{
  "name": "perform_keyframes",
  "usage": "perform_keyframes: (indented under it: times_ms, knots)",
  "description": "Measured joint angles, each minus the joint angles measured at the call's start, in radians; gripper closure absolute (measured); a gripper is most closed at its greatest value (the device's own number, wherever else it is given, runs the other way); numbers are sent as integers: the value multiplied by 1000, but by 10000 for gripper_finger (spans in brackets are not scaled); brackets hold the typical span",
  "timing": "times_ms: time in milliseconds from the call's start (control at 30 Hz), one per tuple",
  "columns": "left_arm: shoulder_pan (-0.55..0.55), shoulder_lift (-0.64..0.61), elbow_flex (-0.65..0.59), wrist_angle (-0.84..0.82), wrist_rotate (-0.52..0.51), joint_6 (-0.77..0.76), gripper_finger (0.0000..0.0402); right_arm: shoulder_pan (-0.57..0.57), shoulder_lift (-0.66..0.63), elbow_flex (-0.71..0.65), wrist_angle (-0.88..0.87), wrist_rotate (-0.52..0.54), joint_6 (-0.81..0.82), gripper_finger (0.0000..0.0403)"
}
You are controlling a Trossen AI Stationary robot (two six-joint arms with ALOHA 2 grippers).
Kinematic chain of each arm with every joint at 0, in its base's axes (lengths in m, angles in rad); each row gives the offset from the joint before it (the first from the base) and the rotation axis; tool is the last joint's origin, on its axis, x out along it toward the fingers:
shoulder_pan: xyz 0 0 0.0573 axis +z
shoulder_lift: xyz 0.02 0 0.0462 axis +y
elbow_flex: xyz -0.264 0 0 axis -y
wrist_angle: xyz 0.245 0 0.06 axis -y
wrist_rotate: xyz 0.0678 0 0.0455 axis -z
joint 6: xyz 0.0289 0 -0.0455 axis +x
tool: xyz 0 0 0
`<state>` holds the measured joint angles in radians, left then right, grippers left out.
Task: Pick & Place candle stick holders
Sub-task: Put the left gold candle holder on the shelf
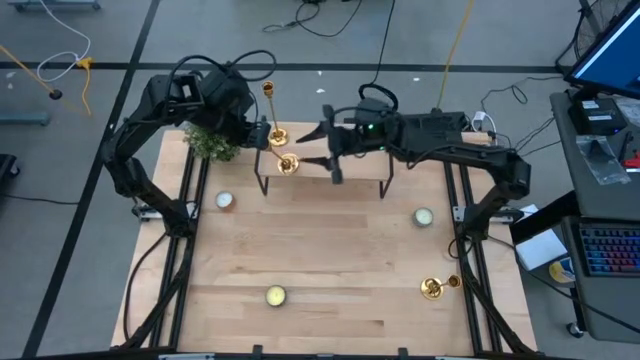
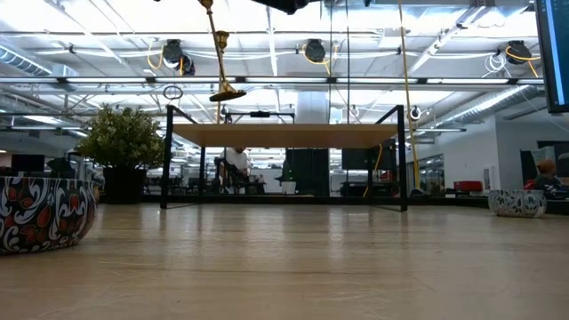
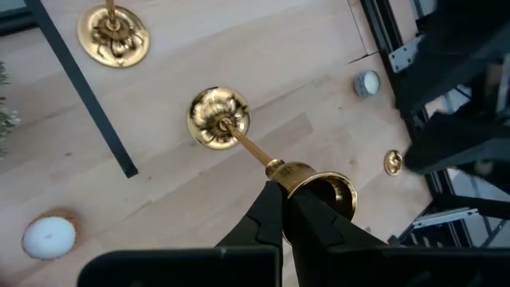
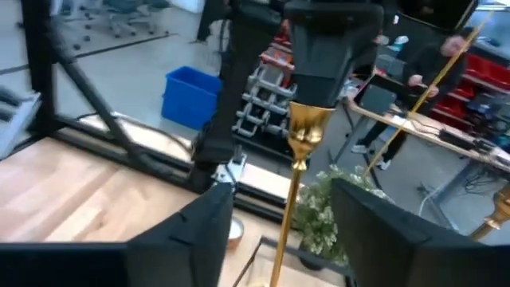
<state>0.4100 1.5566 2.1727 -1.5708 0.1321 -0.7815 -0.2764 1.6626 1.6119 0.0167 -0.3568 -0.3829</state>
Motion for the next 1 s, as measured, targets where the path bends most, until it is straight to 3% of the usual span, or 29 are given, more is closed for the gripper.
perform_keyframes:
  times_ms: [200, 1000]
  knots:
    - [-21, 0, 0, 0, 0, -5, 398, 29, 67, 0, 143, 90, 12, 151]
    - [-126, 10, 2, 54, -32, -34, 398, 76, 101, 0, 235, 124, 63, 156]
